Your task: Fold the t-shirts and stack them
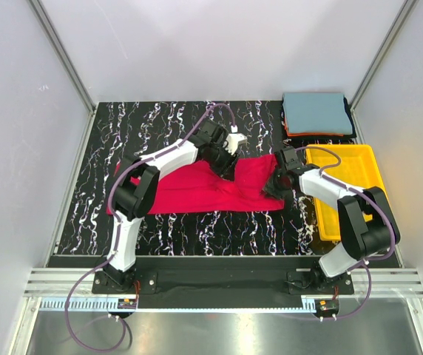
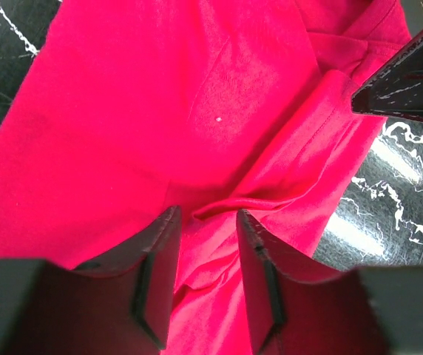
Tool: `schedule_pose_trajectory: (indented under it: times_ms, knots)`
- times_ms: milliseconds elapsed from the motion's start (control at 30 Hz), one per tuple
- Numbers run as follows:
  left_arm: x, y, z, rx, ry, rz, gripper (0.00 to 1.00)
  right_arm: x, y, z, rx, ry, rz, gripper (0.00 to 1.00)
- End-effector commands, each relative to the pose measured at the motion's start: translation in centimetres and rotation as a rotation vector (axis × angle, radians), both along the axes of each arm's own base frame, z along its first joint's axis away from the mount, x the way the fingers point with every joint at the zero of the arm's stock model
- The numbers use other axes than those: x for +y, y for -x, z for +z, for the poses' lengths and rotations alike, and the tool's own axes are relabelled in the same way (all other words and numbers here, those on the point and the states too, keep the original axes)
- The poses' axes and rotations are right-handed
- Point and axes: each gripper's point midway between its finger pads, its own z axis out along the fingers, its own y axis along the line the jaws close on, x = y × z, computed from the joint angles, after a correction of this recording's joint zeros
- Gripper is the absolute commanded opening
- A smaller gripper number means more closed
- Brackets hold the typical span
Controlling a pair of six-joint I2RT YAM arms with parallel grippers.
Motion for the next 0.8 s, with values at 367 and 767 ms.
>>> schedule_pose_trajectory:
  times_ms: [367,767]
  knots:
    - [-0.5,-0.6,0.6,-0.033,0.024,-0.043,0.25,0.5,-0.8,0.3,-0.017,-0.034,-0.008,0.35]
    - [0.1,-2.5,1.9,-0.038,0.018,0.065,0.00,0.2,-0.6,0.3,-0.025,-0.028,-0.021,0.43]
